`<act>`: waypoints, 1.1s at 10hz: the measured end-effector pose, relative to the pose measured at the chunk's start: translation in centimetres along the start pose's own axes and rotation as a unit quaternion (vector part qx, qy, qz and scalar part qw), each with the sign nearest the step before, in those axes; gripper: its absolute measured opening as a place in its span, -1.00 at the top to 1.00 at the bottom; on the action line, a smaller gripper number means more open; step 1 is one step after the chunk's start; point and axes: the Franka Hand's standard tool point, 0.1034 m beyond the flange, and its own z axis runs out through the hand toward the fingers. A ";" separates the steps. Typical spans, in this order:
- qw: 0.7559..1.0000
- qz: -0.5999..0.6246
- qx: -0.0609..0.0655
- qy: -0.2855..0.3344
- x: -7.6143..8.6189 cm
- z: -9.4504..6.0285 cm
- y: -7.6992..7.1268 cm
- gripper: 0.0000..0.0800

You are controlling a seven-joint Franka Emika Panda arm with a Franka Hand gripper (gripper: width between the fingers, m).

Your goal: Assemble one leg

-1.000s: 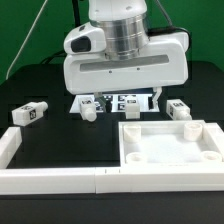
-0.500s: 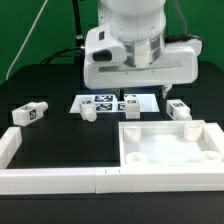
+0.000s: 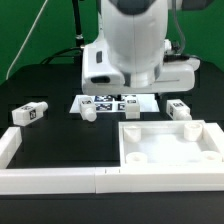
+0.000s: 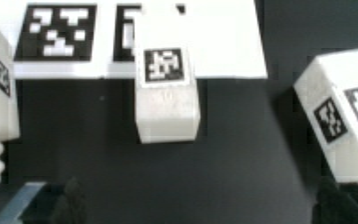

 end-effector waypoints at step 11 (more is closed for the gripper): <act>0.998 0.020 -0.009 -0.054 -1.3 6.8 1.2 -0.62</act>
Offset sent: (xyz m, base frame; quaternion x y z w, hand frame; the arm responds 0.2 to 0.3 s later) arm 0.0000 0.0000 0.0000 0.0000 0.0000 0.0000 1.0000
